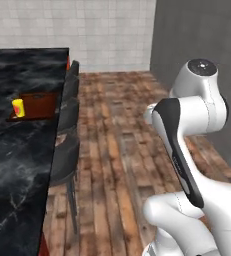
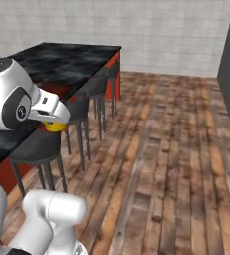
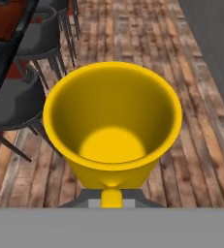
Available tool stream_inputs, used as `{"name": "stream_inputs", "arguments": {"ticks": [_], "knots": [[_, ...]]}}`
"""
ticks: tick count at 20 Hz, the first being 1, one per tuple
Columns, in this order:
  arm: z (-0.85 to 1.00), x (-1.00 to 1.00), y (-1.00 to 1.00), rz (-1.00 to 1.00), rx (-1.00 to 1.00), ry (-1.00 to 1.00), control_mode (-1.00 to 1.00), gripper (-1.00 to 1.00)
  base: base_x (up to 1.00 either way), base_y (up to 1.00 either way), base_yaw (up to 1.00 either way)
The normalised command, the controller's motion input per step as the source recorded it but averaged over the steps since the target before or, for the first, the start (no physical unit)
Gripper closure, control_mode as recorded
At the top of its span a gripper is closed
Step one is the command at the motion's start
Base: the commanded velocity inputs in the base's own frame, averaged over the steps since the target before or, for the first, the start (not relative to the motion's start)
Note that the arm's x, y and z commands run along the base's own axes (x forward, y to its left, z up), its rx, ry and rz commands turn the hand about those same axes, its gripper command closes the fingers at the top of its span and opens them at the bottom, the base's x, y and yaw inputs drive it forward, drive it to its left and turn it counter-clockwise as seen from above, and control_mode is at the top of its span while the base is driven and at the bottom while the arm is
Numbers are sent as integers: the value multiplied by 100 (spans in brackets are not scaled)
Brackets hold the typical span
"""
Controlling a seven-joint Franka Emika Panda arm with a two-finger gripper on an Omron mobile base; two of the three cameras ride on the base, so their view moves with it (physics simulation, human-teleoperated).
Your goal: There is a tray on the dining counter. Grab the cup, mug, and pitcher and place them on the tray. The pitcher may be placed next to the tray if it cannot fit the tray.
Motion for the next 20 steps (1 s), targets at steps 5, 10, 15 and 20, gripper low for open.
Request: {"name": "stream_inputs", "arguments": {"ticks": [5,10,15,20], "knots": [[0,0,0,0,0,0,100,100,38,-68,51],[0,0,0,0,0,0,100,100,35,-71,43],[0,0,0,0,0,0,100,100,64,-52,19],[0,0,0,0,0,0,100,100,64,-75,28]]}}
